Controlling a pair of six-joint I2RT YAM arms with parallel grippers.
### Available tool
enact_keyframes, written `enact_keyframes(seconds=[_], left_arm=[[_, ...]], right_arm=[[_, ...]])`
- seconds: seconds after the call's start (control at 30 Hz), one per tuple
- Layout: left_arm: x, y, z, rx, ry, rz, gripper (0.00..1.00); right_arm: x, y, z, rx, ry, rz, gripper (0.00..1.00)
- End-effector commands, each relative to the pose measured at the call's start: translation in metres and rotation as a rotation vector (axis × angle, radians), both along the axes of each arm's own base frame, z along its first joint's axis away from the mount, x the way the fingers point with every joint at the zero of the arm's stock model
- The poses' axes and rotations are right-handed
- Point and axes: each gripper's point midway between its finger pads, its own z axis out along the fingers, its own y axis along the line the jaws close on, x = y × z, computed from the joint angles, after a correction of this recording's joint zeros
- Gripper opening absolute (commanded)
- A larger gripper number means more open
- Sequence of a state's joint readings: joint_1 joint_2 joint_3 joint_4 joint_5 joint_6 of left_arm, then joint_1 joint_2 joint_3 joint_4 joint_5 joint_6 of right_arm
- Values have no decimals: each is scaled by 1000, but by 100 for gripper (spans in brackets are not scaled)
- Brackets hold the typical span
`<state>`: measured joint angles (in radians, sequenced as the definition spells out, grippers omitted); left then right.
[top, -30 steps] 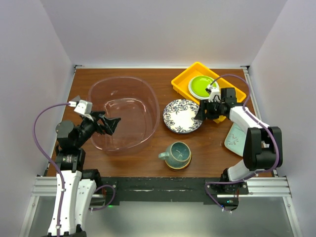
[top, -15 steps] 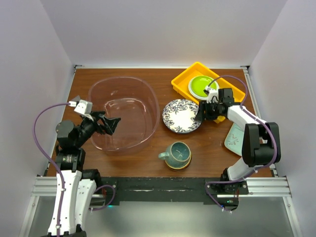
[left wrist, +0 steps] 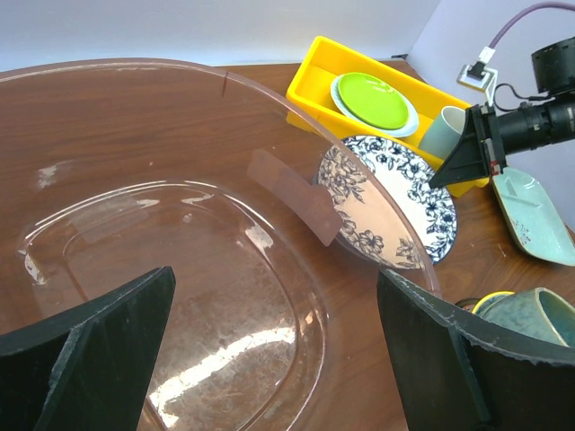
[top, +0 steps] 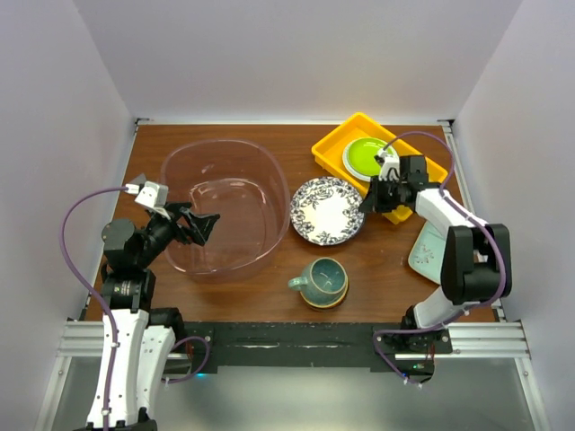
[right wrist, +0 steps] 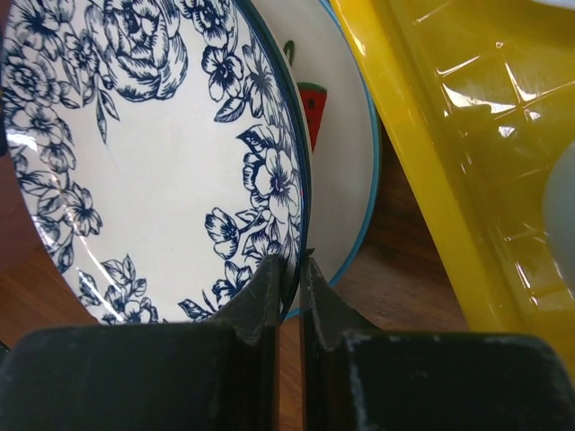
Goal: Place the mixed dishes into the plastic bin
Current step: Pick up the plate at the center of the board.
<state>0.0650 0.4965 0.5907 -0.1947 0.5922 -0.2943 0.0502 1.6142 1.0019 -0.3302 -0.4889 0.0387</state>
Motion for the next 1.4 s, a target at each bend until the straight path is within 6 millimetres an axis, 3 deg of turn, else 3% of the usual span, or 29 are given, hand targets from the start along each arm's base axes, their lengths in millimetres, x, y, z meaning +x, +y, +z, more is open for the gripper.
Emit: enact_keyframes(seconds=[0.0, 0.17, 0.53, 0.77, 0.93, 1.13, 1.37], left_arm=[[1, -3, 6, 5, -41, -21, 100], [2, -4, 5, 4, -34, -27, 100], [0, -9, 5, 1, -32, -67, 100], [-2, -15, 8, -21, -18, -100, 100], [-5, -20, 15, -57, -14, -127, 100], [-4, -25, 28, -119, 4, -153, 100], [-1, -28, 44, -158, 17, -163, 100]], right_arm=[[9, -1, 43, -30, -160, 43, 0], [8, -7, 65, -9, -221, 43, 0], [0, 4, 84, 79, -262, 117, 0], [11, 4, 99, 73, -302, 123, 0], [22, 3, 106, 71, -314, 127, 0], [32, 2, 135, 50, -376, 140, 0], [32, 0, 154, 29, -416, 153, 0]])
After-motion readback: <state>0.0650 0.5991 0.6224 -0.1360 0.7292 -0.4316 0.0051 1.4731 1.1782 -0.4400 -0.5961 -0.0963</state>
